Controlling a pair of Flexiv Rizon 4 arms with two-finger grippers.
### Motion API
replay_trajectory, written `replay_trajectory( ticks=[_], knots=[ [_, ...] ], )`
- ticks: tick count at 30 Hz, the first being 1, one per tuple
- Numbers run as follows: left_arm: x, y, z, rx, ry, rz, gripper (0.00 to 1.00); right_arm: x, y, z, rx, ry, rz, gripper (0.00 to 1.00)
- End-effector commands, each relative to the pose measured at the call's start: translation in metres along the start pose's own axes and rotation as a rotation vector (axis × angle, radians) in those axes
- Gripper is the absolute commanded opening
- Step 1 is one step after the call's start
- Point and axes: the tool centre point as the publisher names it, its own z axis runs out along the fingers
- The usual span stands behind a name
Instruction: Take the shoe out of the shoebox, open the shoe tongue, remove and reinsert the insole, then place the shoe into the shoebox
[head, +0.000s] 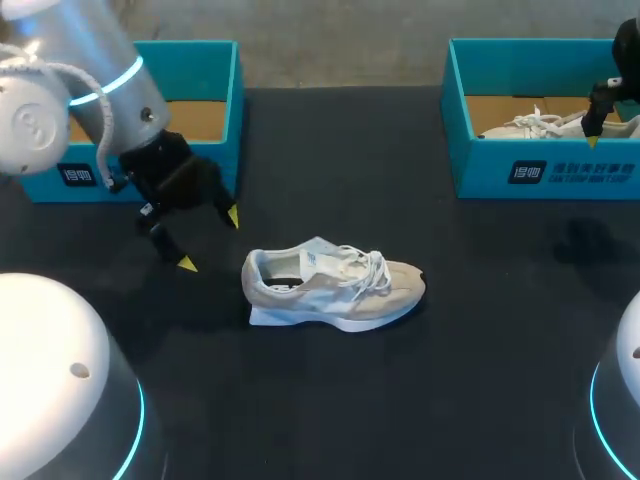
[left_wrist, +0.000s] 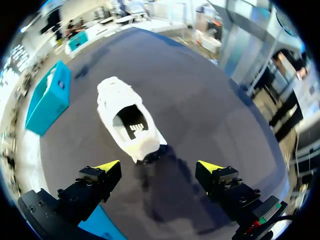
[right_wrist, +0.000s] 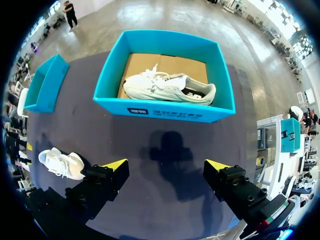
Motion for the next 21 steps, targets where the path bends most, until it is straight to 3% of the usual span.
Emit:
replay_trajectory(
  ticks=[1, 12, 17, 21],
  knots=[
    [0.015, 0.012, -0.002, 0.126, -0.119, -0.129, 1.0, 0.0, -0.001, 0.001, -0.002, -0.001, 0.001, 1.0],
    [0.029, 0.027, -0.005, 0.319, -0.226, -0.271, 1.0, 0.0, -0.001, 0.001, -0.002, -0.001, 0.001, 1.0],
    [0.034, 0.039, 0.007, 0.421, -0.246, -0.352, 1.0, 0.0, -0.001, 0.001, -0.002, -0.001, 0.001, 1.0],
    [0.036, 0.045, 0.014, 0.436, -0.247, -0.365, 1.0, 0.0, -0.001, 0.001, -0.002, -0.001, 0.001, 1.0]
  ],
)
